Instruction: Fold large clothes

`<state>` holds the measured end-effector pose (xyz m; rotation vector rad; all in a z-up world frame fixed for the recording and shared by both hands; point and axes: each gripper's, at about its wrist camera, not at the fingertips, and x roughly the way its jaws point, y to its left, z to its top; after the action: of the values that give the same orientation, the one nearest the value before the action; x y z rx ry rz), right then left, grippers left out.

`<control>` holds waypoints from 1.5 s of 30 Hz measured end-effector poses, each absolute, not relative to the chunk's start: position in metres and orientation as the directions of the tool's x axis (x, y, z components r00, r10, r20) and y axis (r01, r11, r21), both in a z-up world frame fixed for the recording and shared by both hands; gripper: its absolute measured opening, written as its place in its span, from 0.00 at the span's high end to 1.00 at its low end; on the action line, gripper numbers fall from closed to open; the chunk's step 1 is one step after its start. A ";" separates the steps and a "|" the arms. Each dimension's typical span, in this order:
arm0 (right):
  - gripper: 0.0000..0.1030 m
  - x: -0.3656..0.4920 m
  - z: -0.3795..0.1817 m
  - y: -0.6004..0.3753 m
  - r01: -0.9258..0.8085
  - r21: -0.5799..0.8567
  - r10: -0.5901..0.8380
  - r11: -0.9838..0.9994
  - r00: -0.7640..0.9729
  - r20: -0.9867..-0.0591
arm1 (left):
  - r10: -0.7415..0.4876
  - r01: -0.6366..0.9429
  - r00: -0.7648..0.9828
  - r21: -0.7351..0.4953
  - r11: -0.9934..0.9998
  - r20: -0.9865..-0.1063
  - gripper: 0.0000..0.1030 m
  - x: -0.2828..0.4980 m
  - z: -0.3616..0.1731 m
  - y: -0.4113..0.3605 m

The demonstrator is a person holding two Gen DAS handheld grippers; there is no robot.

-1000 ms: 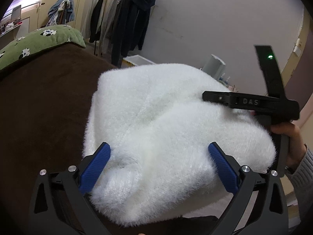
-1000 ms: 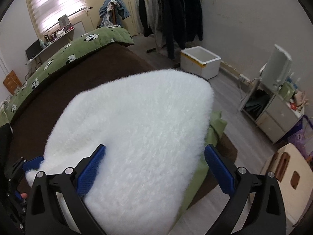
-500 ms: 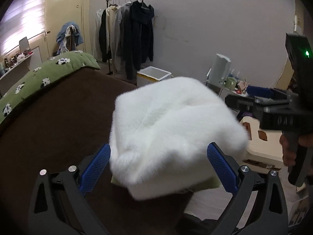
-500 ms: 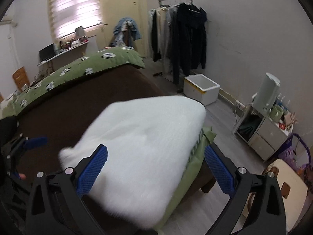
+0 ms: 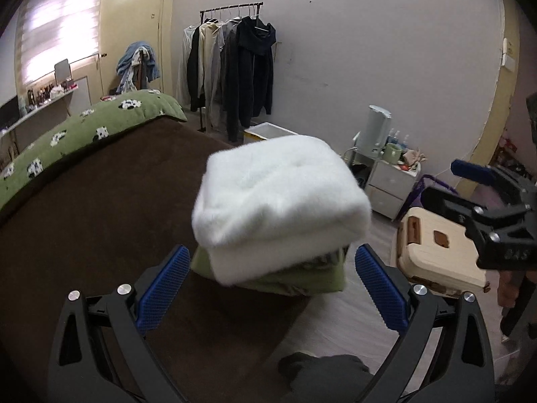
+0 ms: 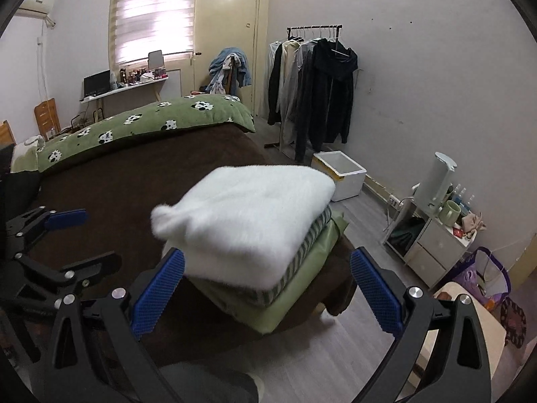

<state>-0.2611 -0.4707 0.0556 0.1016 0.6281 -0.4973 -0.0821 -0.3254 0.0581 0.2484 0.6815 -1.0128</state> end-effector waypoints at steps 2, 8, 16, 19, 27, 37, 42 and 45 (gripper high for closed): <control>0.06 -0.271 0.052 -0.459 0.485 -0.077 -0.437 0.871 0.693 -0.574 | -0.691 0.839 0.362 -0.105 0.534 -0.626 0.06 -0.090 0.054 -0.321; 0.06 -0.295 0.041 -0.434 0.475 -0.078 -0.427 0.877 0.692 -0.582 | -0.688 0.823 0.394 -0.100 0.559 -0.609 0.06 -0.107 0.052 -0.305; 0.06 -0.318 0.034 -0.410 0.476 -0.082 -0.430 0.876 0.691 -0.580 | -0.656 0.813 0.447 -0.029 0.581 -0.608 0.06 -0.136 0.047 -0.293; 0.06 -0.321 0.032 -0.409 0.478 -0.078 -0.429 0.875 0.690 -0.583 | -0.647 0.804 0.457 -0.028 0.594 -0.610 0.06 -0.139 0.044 -0.290; 0.06 -0.326 0.028 -0.415 0.489 -0.071 -0.431 0.870 0.681 -0.591 | -0.643 0.802 0.460 -0.023 0.596 -0.612 0.06 -0.141 0.043 -0.290; 0.06 -0.333 0.021 -0.435 0.511 -0.061 -0.438 0.858 0.663 -0.608 | -0.636 0.811 0.440 -0.023 0.584 -0.634 0.06 -0.146 0.034 -0.304; 0.06 -0.335 0.017 -0.440 0.499 -0.074 -0.434 0.864 0.659 -0.614 | -0.634 0.808 0.437 -0.032 0.588 -0.638 0.06 -0.146 0.031 -0.308; 0.06 -0.336 0.015 -0.441 0.490 -0.076 -0.427 0.868 0.661 -0.617 | -0.631 0.806 0.437 -0.032 0.591 -0.641 0.06 -0.147 0.030 -0.308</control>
<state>-0.3360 -0.4408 0.0147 0.1001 0.6714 -0.5198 -0.1465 -0.3085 0.0301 0.2978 0.6592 -0.9095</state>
